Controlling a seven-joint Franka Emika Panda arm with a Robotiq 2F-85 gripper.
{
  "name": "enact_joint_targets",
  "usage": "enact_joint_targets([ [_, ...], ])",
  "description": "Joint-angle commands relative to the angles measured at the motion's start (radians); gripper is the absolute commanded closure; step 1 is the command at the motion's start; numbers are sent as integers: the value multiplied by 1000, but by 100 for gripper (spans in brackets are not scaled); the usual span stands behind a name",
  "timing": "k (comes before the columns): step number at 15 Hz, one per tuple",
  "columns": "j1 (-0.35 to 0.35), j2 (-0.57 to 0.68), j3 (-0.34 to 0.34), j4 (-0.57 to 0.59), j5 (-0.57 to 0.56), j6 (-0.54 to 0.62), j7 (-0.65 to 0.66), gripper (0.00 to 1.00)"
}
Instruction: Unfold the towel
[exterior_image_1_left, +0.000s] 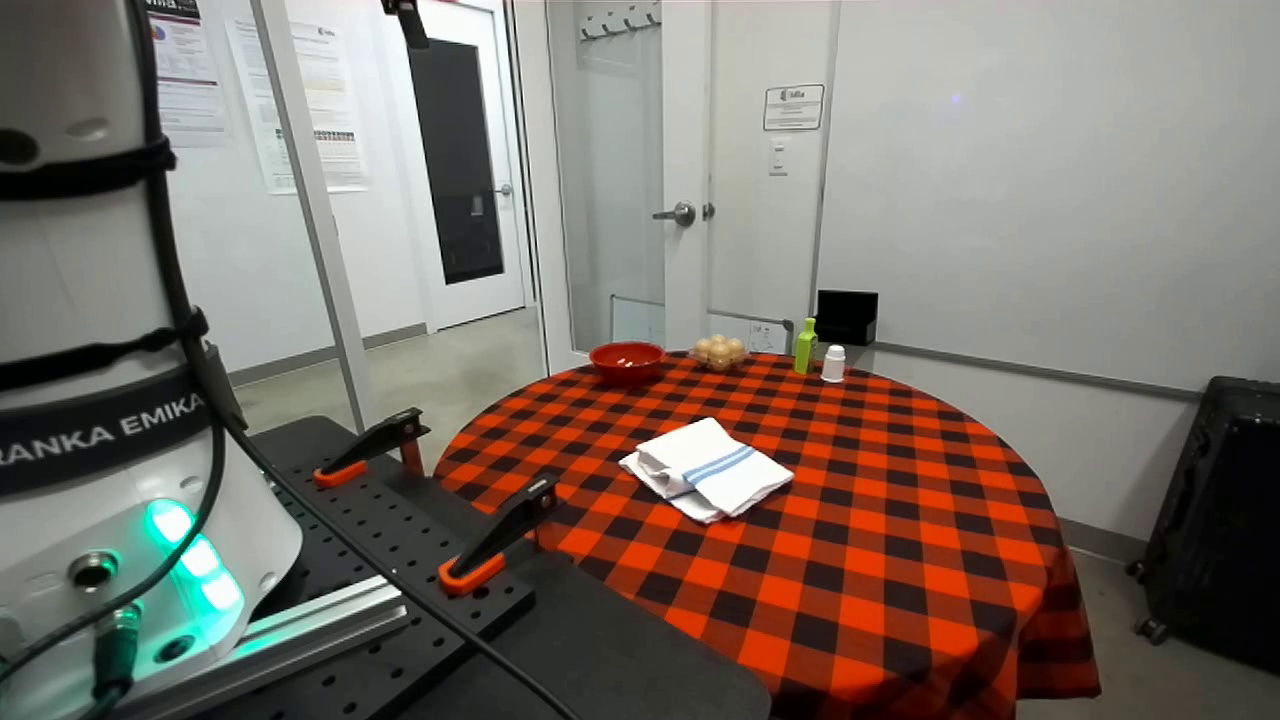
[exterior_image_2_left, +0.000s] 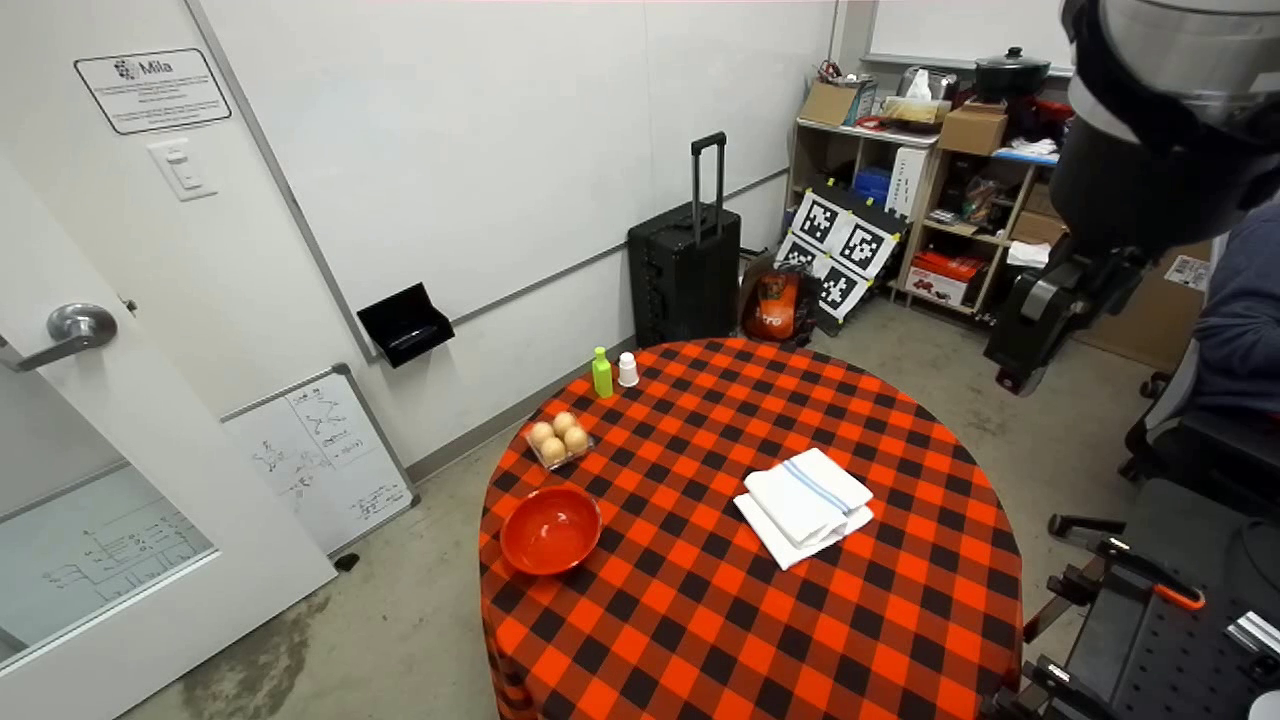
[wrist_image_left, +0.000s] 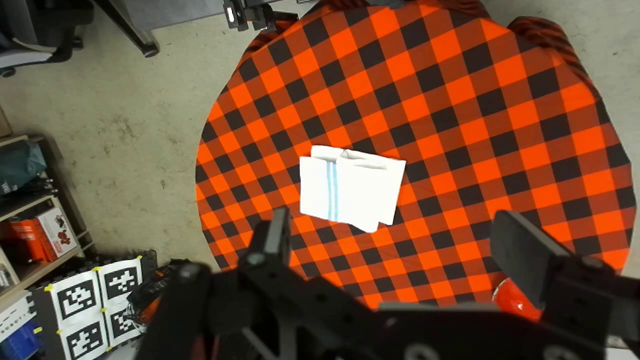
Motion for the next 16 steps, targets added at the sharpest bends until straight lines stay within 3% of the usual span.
enact_joint_targets([
  [1,12,4,-10,2,-6,-3,6,0],
  [6,-5,62,11,26,-18,11,49,0],
  [11,-35,250,-56,13,-6,216,19,0],
  [16,-68,382,-148,-39,-22,348,9,0],
])
